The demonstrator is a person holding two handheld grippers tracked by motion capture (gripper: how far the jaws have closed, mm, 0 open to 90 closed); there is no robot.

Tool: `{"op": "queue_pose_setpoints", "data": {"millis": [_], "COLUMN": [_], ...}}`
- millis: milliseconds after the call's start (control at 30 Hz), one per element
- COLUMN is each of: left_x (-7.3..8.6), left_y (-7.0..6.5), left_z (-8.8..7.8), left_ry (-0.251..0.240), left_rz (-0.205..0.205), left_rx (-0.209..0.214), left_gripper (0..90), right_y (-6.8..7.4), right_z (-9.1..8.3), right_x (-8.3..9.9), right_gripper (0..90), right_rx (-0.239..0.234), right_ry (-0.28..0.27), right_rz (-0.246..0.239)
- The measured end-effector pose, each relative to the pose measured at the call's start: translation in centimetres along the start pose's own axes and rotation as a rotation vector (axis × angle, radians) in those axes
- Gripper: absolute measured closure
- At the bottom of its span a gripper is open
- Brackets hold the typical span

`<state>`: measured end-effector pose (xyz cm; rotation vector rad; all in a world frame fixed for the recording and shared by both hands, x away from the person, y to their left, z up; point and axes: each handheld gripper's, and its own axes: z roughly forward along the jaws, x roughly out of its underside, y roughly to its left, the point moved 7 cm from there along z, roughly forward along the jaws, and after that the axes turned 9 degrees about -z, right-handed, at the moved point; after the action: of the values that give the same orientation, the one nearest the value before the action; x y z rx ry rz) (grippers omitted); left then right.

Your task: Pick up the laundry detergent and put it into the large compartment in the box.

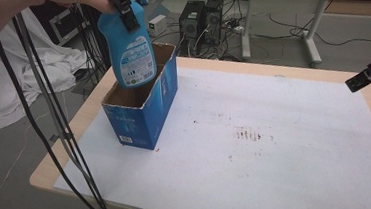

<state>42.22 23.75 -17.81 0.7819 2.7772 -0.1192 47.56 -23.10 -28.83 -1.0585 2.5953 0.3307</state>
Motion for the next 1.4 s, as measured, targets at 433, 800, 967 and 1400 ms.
{"op": "queue_pose_setpoints", "data": {"millis": [433,800,967,1400], "left_x": [0.9,1.8,2.3,3.3], "left_y": [1.1,1.2,1.1,1.0], "left_z": [3.2,7.0,8.6,11.7], "left_ry": [0.051,0.084,0.092,0.109], "left_rz": [-0.031,-0.019,-0.021,-0.015], "left_rx": [-0.008,-0.006,0.007,0.022], "left_gripper": [38.0,38.0,38.0,38.0], "right_y": [-0.1,-0.6,-0.7,-0.8], "right_z": [-0.1,-0.1,-0.1,0.0], "right_x": [0.0,0.3,0.2,0.3], "right_gripper": [18.9,18.9,18.9,18.9], "right_rx": [-0.001,0.000,0.002,0.004], "right_ry": [-0.007,-0.009,-0.009,-0.005], "right_rz": [-0.003,0.004,0.006,0.009]}}
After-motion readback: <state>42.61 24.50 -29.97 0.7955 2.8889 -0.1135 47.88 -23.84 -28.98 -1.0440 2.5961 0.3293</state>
